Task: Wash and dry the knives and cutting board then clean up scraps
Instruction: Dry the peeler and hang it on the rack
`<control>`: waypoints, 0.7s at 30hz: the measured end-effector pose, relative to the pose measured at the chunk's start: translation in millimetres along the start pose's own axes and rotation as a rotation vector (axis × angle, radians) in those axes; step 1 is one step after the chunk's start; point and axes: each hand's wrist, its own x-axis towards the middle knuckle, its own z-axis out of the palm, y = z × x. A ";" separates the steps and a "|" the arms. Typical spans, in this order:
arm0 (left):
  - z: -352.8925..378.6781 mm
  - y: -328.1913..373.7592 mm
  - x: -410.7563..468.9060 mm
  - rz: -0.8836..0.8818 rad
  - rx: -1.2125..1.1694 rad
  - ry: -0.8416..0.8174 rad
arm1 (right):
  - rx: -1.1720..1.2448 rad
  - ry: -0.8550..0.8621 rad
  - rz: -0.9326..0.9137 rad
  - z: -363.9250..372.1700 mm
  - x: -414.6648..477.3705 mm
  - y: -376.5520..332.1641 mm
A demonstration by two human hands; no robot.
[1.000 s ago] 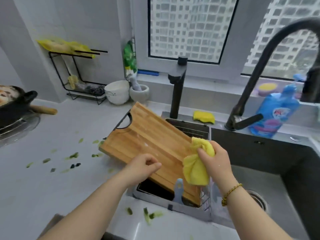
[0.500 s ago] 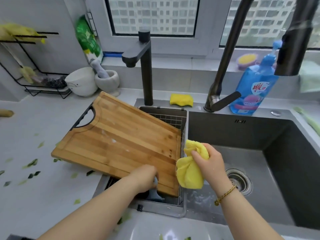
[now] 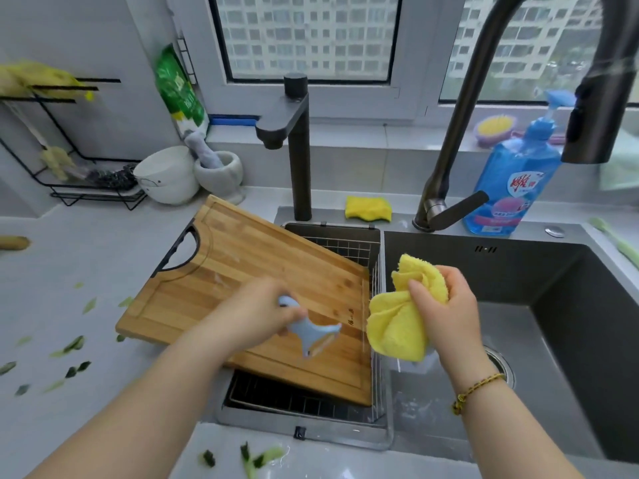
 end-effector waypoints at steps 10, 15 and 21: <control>5.7 7.1 4.8 -0.065 -1.166 0.342 | -0.334 0.046 -0.623 88.4 -11.1 -31.2; 0.7 2.3 8.4 -0.063 -1.253 0.345 | -0.594 0.033 -0.817 99.7 -3.8 -21.8; -1.9 4.9 5.9 -0.044 -1.324 0.302 | -0.606 0.097 -0.922 102.0 -2.0 -27.8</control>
